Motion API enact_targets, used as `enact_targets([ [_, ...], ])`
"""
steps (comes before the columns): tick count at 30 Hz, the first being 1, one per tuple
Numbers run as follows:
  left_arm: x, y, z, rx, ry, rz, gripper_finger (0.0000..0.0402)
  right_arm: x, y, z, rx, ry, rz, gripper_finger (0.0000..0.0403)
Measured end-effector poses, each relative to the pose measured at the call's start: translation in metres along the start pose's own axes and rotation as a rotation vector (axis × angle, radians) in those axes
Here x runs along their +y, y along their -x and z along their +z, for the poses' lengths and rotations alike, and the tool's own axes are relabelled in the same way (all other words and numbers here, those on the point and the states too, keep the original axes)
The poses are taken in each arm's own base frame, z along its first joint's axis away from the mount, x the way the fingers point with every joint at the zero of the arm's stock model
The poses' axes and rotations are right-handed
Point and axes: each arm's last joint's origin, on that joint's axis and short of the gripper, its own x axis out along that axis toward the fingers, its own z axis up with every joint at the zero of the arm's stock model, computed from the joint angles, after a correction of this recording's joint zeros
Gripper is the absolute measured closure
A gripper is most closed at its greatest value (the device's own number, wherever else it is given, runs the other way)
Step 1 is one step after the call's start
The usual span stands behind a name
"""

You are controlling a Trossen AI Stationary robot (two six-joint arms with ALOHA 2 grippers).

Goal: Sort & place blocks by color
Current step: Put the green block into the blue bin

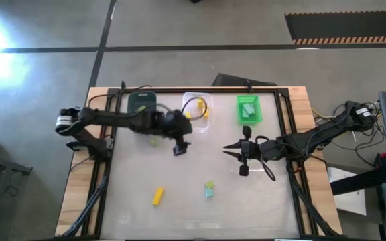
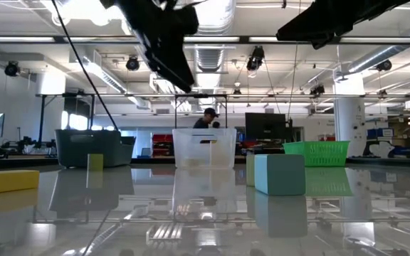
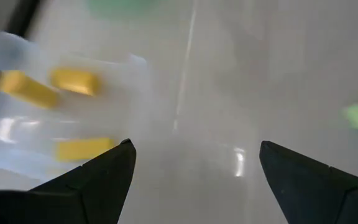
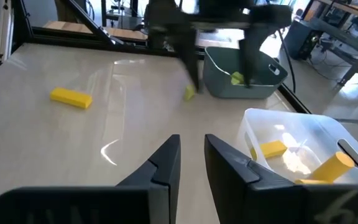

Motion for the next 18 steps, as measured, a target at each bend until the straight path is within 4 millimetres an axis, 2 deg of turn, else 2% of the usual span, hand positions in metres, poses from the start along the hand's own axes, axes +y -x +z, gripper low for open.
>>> enact_targets([
  [4,-0.023,0.008,-0.02,0.022,0.027,-0.048,0.0077,0.0,0.0,0.0,0.0,0.011,0.0,0.0337],
  [8,-0.035,0.007,-0.047,0.094,-0.044,-0.069,0.0077,0.0,0.0,0.0,0.0,0.019,0.0,0.0337],
  [14,-0.033,0.003,-0.091,0.235,-0.234,-0.07,0.0077,0.0,0.0,0.0,0.0,0.019,0.0,0.0337],
  [18,-0.023,-0.002,-0.11,0.306,-0.28,-0.053,0.0077,0.0,0.0,0.0,-0.001,0.018,0.0,0.0337],
])
